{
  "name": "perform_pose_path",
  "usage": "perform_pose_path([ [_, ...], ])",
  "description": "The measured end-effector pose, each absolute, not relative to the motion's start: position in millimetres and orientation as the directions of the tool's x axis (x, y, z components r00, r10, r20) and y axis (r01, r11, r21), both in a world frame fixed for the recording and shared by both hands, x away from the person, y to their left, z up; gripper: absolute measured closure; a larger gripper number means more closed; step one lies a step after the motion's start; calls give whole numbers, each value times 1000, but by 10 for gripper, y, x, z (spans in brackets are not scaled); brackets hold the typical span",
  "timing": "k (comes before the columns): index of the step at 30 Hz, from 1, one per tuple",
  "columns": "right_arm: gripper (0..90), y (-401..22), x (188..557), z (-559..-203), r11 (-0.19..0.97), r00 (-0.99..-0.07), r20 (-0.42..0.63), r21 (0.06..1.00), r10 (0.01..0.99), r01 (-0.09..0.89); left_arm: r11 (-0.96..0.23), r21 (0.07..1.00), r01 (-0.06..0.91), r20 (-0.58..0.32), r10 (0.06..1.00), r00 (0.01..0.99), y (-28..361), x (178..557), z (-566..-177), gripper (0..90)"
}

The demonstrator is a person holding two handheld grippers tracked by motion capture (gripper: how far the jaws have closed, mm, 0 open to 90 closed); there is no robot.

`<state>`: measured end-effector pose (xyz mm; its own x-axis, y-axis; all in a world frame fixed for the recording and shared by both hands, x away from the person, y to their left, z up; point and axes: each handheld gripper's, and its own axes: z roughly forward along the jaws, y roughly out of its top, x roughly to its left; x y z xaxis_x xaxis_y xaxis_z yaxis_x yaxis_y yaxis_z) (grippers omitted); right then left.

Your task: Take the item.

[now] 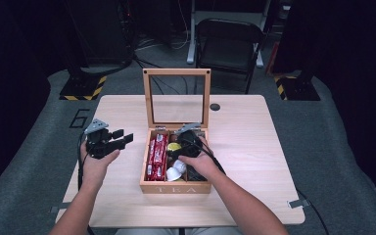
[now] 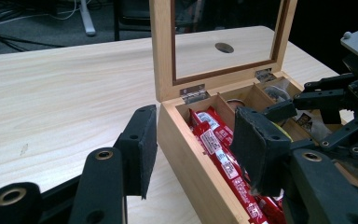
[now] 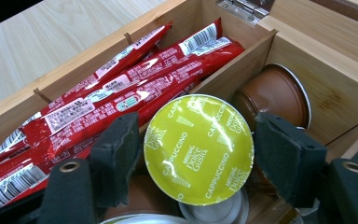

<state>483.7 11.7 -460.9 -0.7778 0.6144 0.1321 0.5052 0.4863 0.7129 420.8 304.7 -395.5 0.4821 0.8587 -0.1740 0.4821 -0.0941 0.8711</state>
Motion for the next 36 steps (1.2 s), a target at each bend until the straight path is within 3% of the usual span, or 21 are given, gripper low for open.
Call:
perform_pose_path([
  [20, 372, 96, 4828, -4566, 482, -781, 101, 737, 616, 475, -95, 870, 485, -172, 861, 478, 3060, 4201, -3952, 501],
  [36, 372, 35, 4670, -4248, 484, -798, 43, 775, 601, 406, -102, 870, 483, -168, 859, 484, 3044, 4180, -3945, 504],
])
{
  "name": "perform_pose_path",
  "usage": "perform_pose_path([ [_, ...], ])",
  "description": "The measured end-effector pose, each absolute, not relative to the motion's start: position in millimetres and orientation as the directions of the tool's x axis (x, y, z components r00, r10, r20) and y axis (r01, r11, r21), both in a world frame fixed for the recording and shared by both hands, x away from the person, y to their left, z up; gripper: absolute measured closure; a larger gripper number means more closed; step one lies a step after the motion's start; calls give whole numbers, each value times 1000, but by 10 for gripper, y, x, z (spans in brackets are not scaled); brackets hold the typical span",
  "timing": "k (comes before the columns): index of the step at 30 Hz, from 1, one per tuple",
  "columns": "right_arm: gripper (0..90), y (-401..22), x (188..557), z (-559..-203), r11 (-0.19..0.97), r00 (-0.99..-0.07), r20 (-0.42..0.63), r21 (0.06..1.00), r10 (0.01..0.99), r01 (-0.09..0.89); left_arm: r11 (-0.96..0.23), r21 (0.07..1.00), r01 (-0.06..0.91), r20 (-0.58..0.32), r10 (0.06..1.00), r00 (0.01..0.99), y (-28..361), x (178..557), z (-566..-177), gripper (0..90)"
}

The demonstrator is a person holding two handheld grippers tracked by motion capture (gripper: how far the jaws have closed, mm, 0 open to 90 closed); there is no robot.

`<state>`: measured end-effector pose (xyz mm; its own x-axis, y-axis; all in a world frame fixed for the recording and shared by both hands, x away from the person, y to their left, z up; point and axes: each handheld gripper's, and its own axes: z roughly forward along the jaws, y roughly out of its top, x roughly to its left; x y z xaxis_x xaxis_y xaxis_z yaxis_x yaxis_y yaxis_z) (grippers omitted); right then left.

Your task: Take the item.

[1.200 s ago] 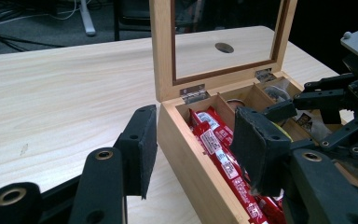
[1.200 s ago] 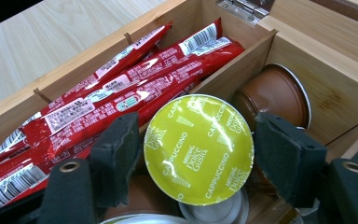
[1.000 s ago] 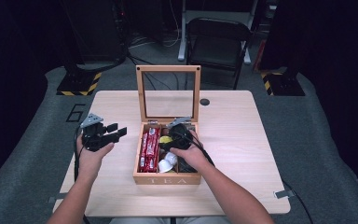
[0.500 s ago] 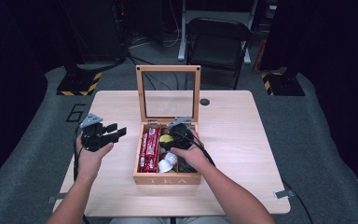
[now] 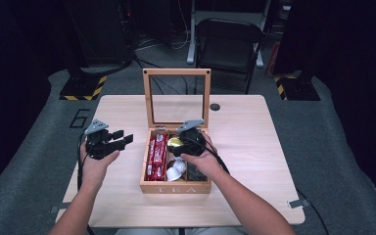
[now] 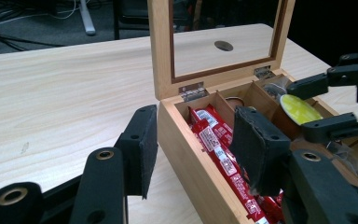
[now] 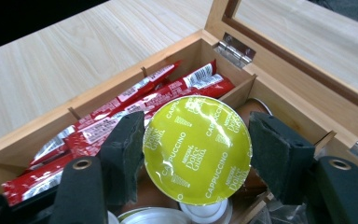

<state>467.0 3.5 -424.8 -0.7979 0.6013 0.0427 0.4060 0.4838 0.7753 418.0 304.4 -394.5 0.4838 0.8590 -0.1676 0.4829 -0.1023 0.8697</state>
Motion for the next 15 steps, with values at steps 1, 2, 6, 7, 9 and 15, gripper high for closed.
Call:
perform_pose_path([
  [1, 372, 28, 4658, -4227, 482, -799, 43, 778, 600, 404, -106, 870, 482, -164, 859, 484, 3049, 4178, -3941, 504],
  [2, 372, 19, 4649, -4210, 478, -800, 47, 781, 598, 403, -106, 869, 483, -165, 859, 485, 3053, 4176, -3940, 504],
  [6, 372, -24, 4632, -4157, 487, -805, 29, 783, 593, 387, -99, 871, 481, -168, 860, 481, 3066, 4170, -3937, 504],
  [7, 373, -40, 4633, -4146, 486, -806, 24, 786, 592, 381, -96, 871, 481, -170, 861, 479, 3068, 4167, -3936, 504],
  [9, 373, -73, 4623, -4116, 477, -798, 35, 785, 602, 395, -93, 870, 484, -174, 861, 479, 3069, 4163, -3936, 502],
  [15, 373, -212, 4630, -4049, 465, -788, 26, 795, 616, 390, -92, 872, 481, -175, 860, 480, 3063, 4161, -3936, 501],
])
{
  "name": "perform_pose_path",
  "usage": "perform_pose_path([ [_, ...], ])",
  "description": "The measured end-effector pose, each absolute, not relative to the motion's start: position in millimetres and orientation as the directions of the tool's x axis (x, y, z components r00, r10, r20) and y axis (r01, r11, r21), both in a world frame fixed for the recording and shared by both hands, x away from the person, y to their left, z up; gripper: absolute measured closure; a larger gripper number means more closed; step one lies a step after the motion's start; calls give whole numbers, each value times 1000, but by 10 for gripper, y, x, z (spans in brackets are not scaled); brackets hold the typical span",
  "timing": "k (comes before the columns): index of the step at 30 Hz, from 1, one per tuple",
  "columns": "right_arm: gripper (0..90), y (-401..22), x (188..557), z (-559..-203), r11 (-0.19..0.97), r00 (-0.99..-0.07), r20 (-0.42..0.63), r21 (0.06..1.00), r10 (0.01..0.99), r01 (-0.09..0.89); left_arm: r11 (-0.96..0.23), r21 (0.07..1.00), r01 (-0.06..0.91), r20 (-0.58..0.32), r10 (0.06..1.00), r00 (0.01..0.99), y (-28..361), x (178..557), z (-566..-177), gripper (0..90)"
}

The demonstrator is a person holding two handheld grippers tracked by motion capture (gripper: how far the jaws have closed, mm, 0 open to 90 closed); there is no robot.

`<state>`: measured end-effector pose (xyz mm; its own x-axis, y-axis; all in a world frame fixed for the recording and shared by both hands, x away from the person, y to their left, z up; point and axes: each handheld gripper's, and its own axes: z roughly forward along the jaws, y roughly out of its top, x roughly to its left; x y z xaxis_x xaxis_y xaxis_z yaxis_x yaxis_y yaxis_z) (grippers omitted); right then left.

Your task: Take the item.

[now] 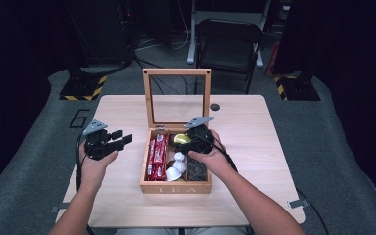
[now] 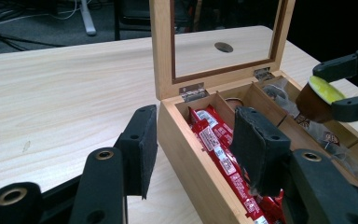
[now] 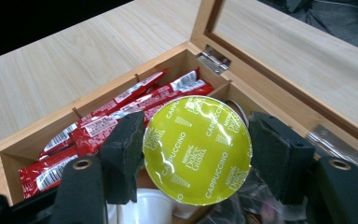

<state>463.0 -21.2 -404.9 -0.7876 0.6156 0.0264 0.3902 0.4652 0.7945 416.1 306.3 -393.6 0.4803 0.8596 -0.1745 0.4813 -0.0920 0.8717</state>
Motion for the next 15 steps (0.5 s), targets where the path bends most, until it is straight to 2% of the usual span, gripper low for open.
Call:
perform_pose_path([
  [15, 373, -651, 4629, -3941, 409, -728, 29, 811, 685, 418, -102, 875, 474, -162, 859, 485, 3036, 4137, -3929, 496],
])
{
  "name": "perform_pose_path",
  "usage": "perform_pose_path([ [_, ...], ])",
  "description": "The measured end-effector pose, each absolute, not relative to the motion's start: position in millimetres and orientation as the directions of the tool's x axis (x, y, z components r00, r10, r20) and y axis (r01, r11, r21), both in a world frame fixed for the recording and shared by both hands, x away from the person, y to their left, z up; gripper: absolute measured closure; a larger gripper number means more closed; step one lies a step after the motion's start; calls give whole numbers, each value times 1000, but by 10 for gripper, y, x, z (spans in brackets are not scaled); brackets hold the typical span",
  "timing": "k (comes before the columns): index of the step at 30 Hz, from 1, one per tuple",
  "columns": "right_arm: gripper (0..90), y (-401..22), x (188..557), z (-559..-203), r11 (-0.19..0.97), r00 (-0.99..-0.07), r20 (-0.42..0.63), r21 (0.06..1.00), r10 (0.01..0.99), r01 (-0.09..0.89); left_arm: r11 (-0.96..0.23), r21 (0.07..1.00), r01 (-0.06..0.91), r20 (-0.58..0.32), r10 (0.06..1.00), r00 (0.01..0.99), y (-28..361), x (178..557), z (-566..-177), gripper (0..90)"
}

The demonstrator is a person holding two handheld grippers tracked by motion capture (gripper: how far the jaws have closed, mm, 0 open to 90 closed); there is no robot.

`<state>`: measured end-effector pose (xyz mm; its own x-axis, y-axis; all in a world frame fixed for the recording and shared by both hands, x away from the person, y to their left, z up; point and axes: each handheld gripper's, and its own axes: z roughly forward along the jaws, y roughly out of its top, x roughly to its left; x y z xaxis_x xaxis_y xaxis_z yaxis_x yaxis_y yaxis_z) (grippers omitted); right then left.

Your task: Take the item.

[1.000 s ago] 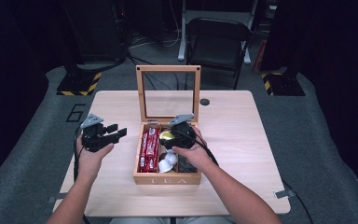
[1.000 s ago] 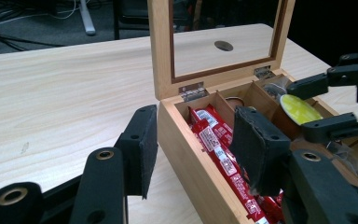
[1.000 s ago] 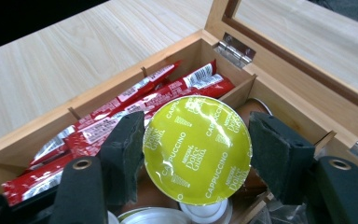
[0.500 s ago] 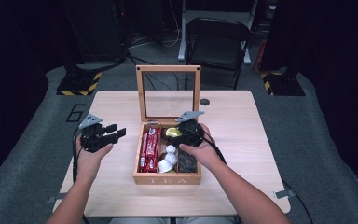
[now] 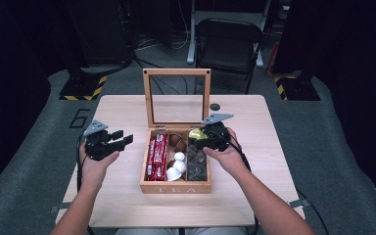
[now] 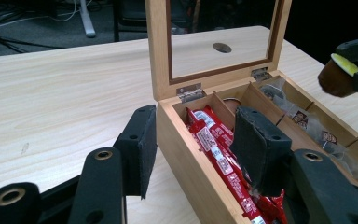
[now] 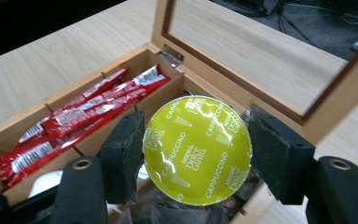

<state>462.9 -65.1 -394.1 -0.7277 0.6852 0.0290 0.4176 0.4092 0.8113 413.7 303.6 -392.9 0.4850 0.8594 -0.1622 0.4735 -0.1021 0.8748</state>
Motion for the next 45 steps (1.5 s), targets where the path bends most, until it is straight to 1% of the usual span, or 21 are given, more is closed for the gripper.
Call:
perform_pose_path([
  [7, 373, -870, 4626, -3937, 384, -696, 34, 814, 717, 436, -106, 876, 471, -160, 857, 490, 3015, 4116, -3939, 496],
  [11, 373, -981, 4619, -3956, 387, -683, 16, 814, 730, 433, -111, 877, 468, -157, 853, 497, 3001, 4103, -3939, 495],
  [19, 373, -1239, 4566, -4031, 351, -637, 31, 813, 770, 464, -114, 873, 475, -153, 860, 487, 2995, 4107, -3994, 495],
  [26, 373, -1463, 4517, -4151, 310, -589, 52, 811, 807, 497, -113, 877, 468, -151, 858, 491, 2999, 4089, -3995, 494],
  [29, 373, -1531, 4486, -4207, 303, -568, 44, 811, 822, 501, -112, 878, 465, -150, 859, 490, 2999, 4079, -4012, 494],
  [36, 373, -1679, 4461, -4341, 275, -526, 59, 800, 848, 533, -103, 873, 476, -163, 860, 484, 3011, 4062, -4068, 494],
  [45, 373, -1826, 4426, -4526, 262, -492, 55, 793, 869, 550, -119, 870, 478, -146, 865, 480, 3011, 4062, -4106, 494],
])
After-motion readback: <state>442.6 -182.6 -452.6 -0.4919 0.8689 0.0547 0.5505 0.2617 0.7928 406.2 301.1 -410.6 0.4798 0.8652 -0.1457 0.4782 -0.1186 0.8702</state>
